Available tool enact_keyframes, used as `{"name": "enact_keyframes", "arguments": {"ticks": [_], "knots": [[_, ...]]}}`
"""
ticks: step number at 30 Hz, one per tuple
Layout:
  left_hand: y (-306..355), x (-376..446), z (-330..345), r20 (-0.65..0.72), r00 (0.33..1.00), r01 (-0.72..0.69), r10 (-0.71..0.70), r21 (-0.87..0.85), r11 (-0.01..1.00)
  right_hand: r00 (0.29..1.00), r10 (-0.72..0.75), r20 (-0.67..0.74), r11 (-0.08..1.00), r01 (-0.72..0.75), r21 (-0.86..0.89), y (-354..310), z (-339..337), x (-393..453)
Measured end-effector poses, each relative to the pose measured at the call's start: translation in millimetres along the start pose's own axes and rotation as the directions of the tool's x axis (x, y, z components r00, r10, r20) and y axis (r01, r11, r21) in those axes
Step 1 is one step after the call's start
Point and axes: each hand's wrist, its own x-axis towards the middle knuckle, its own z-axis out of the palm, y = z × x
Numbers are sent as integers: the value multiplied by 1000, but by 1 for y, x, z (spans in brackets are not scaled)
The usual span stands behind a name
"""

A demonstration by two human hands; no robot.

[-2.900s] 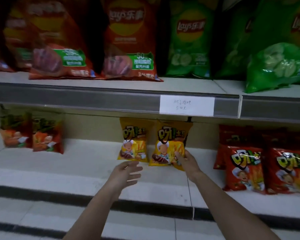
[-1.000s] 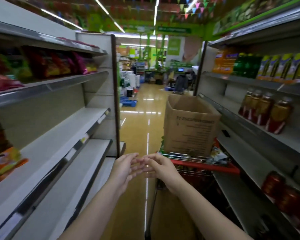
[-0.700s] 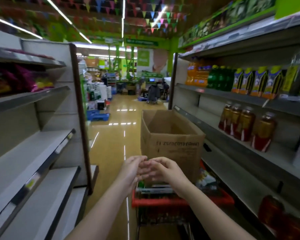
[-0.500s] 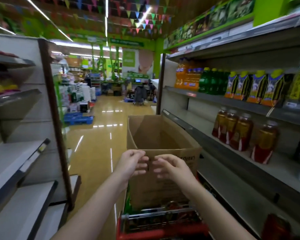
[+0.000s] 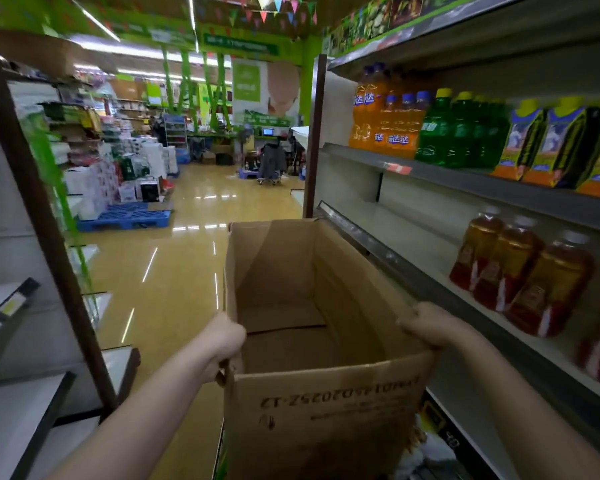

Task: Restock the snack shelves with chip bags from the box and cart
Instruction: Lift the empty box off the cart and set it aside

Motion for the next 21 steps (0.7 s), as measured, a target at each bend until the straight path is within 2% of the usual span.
{"name": "enact_keyframes", "arguments": {"ticks": [2, 10, 16, 21], "knots": [[-3, 4, -1, -40, 999, -36, 34, -48, 998, 999, -33, 15, 999, 32, 43, 3, 6, 4], [-4, -19, -26, -34, 990, -139, 135, -215, 967, 968, -203, -149, 976, 213, 55, -11, -4, -20], [-11, -6, -68, -142, 953, -297, 266, -293, 909, 908, -281, -311, 938, 328, 110, -58, 0, -30], [-34, 16, -117, -208, 921, -382, 330, -309, 871, 884, -291, -367, 909, 375, 182, -103, 36, -32]]}}
